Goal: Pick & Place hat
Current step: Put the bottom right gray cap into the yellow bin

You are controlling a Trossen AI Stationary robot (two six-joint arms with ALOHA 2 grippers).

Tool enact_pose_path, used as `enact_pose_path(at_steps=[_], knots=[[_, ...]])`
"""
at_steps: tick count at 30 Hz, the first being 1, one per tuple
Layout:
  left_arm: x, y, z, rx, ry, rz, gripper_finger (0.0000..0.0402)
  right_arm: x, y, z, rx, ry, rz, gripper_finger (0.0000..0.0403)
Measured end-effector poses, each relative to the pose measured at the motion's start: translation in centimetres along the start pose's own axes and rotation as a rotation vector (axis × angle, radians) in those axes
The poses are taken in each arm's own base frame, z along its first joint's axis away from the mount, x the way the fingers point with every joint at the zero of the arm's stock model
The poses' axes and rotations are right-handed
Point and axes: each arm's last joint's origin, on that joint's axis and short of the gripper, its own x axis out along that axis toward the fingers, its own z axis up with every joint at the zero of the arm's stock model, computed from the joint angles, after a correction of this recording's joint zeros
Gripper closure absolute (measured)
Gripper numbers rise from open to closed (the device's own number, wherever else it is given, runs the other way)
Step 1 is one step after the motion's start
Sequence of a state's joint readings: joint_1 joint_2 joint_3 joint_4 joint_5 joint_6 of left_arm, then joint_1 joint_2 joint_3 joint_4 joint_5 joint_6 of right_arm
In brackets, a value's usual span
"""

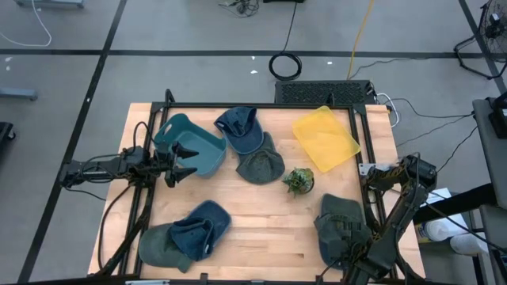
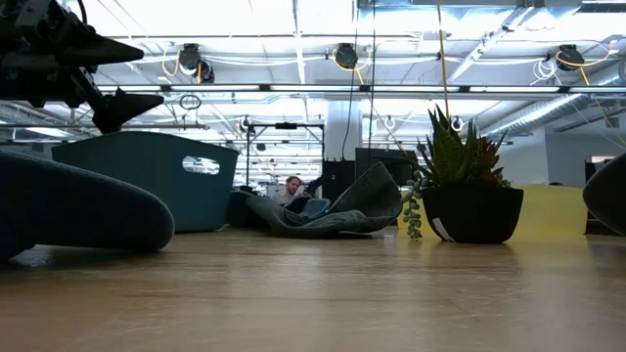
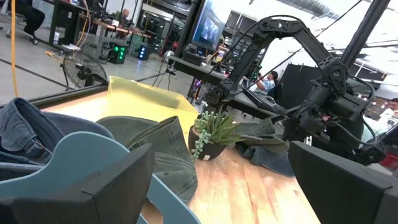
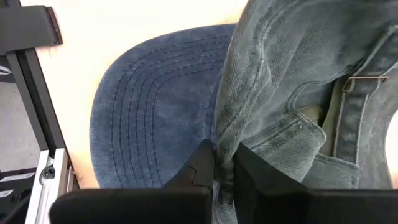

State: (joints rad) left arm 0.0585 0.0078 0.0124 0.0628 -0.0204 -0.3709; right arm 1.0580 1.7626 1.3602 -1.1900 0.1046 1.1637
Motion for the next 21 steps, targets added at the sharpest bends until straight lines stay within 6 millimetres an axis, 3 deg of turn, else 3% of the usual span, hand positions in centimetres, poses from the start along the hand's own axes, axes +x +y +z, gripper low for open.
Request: enact_pose_path(at_steps=[8, 21], knots=[[0.0, 0.0, 0.0, 0.000, 0.000, 0.000, 0.0023, -0.6, -0.7, -0.2, -0.056, 0.009, -0.025, 0.0392], [0.0, 0.0, 0.0, 0.000, 0.000, 0.000, 0.0023, -7.4, -6.3, -1.3, -0.045, 0.033, -0.084, 0.0392]])
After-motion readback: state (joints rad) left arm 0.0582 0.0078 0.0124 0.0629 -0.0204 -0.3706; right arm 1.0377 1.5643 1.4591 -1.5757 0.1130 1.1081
